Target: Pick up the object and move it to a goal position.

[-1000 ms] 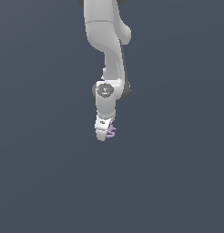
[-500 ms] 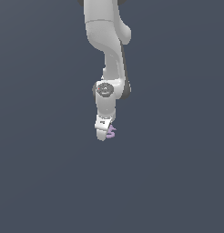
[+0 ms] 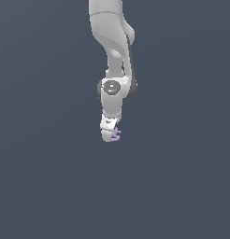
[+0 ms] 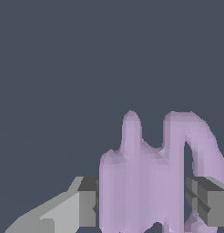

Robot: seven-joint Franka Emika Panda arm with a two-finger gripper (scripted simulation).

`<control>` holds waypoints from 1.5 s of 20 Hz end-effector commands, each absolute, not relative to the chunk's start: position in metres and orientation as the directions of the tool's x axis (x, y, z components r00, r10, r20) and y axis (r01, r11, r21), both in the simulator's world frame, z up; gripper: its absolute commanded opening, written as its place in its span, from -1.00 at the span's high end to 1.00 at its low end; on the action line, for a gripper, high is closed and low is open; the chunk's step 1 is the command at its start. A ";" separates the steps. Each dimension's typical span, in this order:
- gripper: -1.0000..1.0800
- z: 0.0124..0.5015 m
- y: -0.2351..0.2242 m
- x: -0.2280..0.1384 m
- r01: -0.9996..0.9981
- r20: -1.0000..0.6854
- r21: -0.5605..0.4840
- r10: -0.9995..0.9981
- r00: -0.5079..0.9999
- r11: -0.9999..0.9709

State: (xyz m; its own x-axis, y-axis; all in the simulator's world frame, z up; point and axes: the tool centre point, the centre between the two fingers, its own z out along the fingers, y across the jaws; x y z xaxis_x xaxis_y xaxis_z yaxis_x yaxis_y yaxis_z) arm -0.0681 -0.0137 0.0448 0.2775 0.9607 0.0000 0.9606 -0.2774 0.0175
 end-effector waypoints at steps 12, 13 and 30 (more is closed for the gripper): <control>1.00 0.154 0.058 -0.073 0.961 -0.001 0.011 0.961 0.275 -0.275; 1.00 0.165 0.065 -0.074 0.961 -0.001 0.010 0.961 0.275 -0.275; 1.00 0.311 0.158 -0.073 0.961 0.000 0.001 0.961 0.277 -0.277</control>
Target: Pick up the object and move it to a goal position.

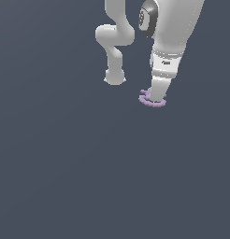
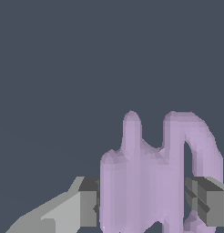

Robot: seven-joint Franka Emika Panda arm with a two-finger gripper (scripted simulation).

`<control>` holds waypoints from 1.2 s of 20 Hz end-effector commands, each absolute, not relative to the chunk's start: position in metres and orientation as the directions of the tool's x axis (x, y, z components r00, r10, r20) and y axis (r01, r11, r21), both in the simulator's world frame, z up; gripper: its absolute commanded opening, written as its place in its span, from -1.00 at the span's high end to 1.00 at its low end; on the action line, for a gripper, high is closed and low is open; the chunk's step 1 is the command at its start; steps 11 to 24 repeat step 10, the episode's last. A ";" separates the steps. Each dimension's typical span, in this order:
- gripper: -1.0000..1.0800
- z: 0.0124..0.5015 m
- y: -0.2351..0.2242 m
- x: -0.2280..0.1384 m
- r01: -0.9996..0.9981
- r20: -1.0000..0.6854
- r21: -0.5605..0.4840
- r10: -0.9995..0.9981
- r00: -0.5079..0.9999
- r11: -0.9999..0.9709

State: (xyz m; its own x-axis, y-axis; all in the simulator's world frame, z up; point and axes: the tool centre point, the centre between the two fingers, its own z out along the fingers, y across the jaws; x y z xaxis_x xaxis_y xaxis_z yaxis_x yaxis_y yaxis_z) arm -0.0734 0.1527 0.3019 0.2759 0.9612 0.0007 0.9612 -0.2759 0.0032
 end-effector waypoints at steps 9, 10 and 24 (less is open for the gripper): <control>1.00 0.334 0.173 -0.071 0.960 0.000 0.000 0.960 0.279 -0.279; 1.00 0.334 0.173 -0.071 0.960 0.000 0.000 0.960 0.279 -0.279; 1.00 0.334 0.173 -0.071 0.960 0.000 0.000 0.960 0.279 -0.279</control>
